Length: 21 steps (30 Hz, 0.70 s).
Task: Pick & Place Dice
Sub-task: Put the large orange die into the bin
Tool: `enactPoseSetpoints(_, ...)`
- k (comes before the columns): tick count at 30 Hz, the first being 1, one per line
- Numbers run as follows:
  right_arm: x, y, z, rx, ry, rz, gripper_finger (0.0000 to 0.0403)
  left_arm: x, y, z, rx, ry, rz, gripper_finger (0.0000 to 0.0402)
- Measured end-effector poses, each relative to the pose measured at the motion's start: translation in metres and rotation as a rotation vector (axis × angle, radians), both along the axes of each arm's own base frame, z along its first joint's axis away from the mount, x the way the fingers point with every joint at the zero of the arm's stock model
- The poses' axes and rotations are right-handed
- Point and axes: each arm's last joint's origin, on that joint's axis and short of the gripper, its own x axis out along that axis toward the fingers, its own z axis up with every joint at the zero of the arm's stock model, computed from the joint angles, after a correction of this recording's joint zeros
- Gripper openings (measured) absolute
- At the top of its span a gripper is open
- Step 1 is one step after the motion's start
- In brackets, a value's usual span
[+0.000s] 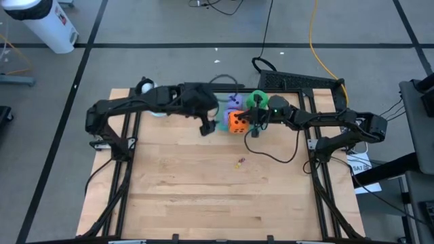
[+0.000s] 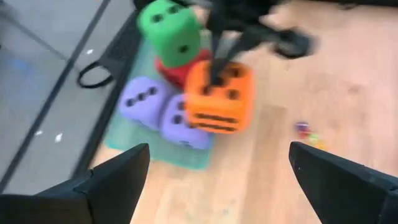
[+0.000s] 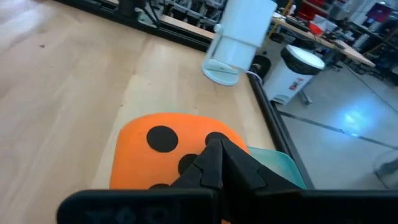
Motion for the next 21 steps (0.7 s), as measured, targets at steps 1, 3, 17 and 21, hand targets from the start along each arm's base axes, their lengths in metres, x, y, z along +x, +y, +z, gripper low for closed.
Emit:
enactPoseSetpoints(1, 0.0, 0.0, 0.0, -0.006, -0.001, -0.011, 0.0, 0.0, -0.007, 0.001, -0.012, -0.007, -0.014, 0.0395)
enactPoseSetpoints(3, 0.0, 0.0, 0.001, -0.013, 0.0, -0.034, 0.0, 0.002, -0.021, 0.001, -0.052, -0.011, -0.07, 0.0395)
enactPoseSetpoints(17, 0.0, -0.001, 0.0, -0.007, 0.011, -0.077, 0.0, 0.09, -0.062, -0.14, -0.03, -0.041, -0.38, 0.0395)
enactPoseSetpoints(21, 0.0, -0.001, 0.0, -0.006, 0.01, -0.076, 0.0, 0.101, -0.031, -0.163, -0.066, -0.029, -0.319, 0.0395)
